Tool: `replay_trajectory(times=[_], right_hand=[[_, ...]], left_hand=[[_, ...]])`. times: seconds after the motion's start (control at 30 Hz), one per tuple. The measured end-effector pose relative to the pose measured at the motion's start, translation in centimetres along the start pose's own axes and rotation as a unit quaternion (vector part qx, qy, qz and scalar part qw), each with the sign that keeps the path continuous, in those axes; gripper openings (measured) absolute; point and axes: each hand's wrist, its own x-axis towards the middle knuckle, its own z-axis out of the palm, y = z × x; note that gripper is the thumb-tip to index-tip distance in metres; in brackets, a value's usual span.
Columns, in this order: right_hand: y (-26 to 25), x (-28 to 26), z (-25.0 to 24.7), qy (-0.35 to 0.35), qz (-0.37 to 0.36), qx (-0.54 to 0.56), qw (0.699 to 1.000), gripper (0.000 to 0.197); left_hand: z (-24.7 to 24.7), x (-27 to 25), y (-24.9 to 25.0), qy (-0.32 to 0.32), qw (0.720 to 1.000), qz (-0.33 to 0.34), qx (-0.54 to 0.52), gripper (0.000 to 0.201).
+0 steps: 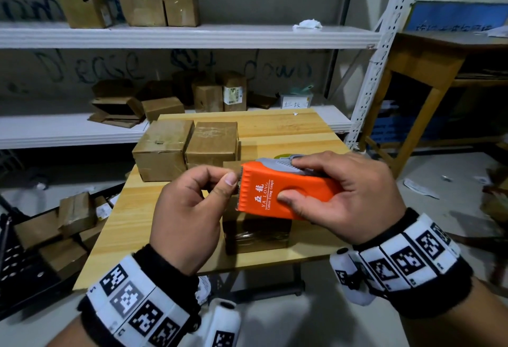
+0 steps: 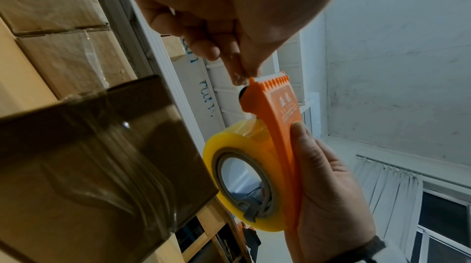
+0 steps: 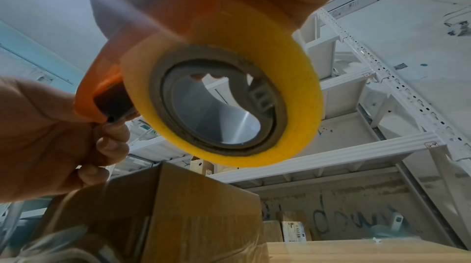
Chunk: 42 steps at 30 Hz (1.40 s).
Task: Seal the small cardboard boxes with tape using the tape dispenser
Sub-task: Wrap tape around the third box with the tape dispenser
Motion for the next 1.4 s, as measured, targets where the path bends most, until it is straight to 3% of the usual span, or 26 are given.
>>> replay_trajectory(times=[1.4], right_hand=[[2.3, -0.4, -0.1, -0.006, 0.032, -0.013, 0.999, 0.056]], left_hand=[[-0.7, 0.4, -0.6, 0.011, 1.0, -0.006, 0.003, 0.014]])
